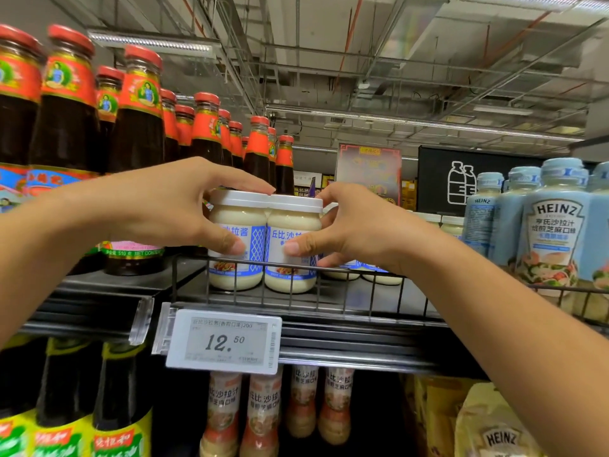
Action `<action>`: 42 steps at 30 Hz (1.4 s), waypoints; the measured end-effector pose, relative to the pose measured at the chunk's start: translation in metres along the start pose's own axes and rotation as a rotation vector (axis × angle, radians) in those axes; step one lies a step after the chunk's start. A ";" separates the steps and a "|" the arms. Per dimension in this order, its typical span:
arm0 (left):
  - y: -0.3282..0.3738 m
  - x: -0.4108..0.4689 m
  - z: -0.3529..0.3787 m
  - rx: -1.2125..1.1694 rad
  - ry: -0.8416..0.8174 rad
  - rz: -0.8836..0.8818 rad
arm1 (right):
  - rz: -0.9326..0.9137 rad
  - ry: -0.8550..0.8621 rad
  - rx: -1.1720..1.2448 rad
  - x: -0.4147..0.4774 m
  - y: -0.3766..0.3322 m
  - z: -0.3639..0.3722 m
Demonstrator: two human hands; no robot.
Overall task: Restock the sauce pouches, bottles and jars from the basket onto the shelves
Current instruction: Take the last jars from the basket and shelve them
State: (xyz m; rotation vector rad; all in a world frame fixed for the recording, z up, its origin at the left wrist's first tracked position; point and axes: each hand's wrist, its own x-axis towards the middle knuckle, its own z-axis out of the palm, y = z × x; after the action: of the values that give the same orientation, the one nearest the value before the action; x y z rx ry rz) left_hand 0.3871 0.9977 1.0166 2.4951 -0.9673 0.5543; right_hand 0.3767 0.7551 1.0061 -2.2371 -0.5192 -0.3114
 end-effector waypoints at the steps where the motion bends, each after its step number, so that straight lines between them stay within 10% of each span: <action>1: 0.000 -0.002 0.002 -0.005 0.025 0.003 | -0.003 0.007 -0.007 0.000 0.000 0.000; 16: 0.020 -0.024 0.036 -0.264 0.729 0.070 | -0.294 0.366 -0.145 -0.047 0.007 -0.003; 42: 0.198 -0.017 0.179 -1.068 0.133 0.555 | 0.048 0.815 -0.196 -0.298 0.027 -0.031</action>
State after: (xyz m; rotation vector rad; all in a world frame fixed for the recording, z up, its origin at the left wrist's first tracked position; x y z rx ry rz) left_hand 0.2759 0.7831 0.9025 1.2368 -1.4115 0.2296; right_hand 0.1237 0.6368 0.8942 -2.0615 0.0082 -1.2156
